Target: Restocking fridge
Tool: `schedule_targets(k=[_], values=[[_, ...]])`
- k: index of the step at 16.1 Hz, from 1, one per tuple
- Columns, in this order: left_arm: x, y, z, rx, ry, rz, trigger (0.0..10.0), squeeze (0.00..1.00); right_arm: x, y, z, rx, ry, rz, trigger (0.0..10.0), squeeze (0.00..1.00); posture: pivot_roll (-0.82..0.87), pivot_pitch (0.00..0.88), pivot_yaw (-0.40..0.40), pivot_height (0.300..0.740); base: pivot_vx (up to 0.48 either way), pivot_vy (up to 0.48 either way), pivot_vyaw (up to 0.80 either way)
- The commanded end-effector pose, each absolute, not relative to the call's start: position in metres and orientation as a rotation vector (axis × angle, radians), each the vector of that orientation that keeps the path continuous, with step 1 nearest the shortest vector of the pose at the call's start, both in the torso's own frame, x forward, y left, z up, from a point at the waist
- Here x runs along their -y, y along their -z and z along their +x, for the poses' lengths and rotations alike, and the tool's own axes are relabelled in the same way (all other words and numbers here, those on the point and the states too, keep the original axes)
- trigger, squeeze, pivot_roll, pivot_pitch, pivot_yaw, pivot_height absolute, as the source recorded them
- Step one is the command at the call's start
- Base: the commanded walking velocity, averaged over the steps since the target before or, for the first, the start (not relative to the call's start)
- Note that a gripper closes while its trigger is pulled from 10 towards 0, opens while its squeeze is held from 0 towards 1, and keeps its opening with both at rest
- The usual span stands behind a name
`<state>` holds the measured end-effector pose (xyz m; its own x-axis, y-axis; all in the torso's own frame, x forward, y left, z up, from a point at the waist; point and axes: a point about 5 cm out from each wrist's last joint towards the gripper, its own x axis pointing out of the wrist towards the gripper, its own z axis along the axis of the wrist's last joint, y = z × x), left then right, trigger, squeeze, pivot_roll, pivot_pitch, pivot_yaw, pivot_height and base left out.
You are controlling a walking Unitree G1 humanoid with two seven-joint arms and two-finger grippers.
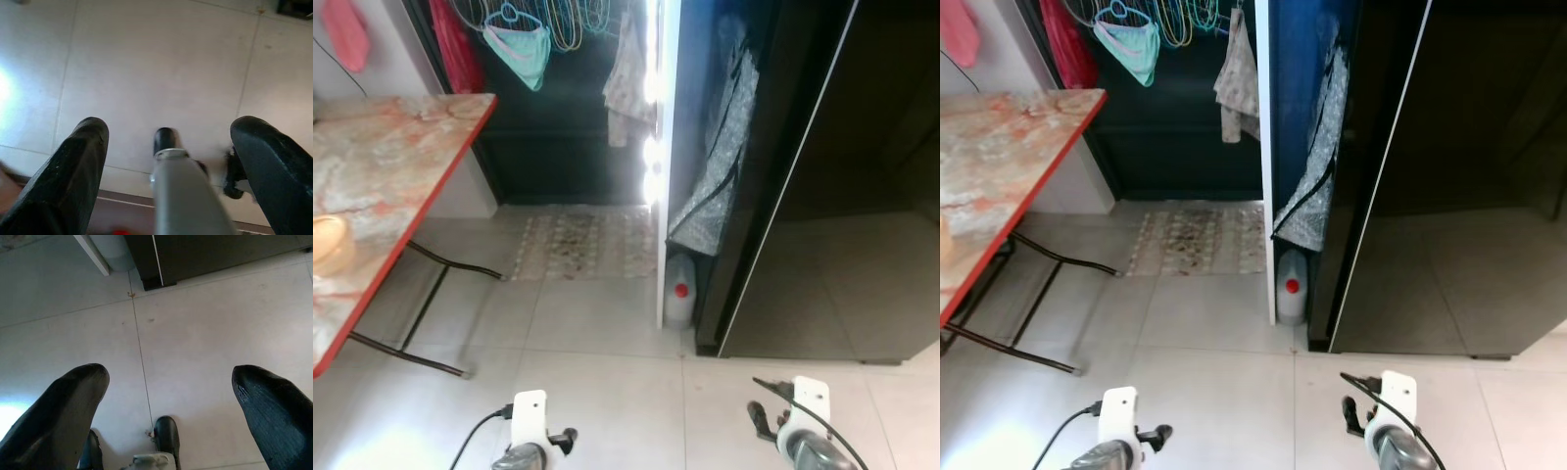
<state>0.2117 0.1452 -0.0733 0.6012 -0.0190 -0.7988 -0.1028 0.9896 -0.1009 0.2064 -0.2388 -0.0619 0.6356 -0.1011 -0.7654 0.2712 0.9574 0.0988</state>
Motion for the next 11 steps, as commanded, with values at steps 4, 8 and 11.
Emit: schedule_targets(k=[4, 8, 11], values=[[-0.1473, 0.0769, 0.2054, -0.953, -0.055, -0.14, 10.0, 0.0, 0.2383, 0.0637, 0.2035, -0.873, 0.208, 0.209, 10.0, 0.0, 0.0, 0.057, 0.083, 0.74, 0.0, 0.0, 0.0], [-0.1478, 0.0769, 0.2055, -0.955, -0.057, -0.14, 10.0, 0.0, 0.2378, 0.0638, 0.2036, -0.875, 0.206, 0.211, 10.0, 0.0, 0.0, 0.064, 0.086, 0.74, 0.0, 0.0, 0.0], [-0.1483, 0.0768, 0.2058, -0.953, -0.059, -0.139, 10.0, 0.0, 0.2375, 0.0638, 0.2037, -0.876, 0.206, 0.212, 10.0, 0.0, 0.0, 0.069, 0.089, 0.74, 0.0, 0.0, 0.0]])
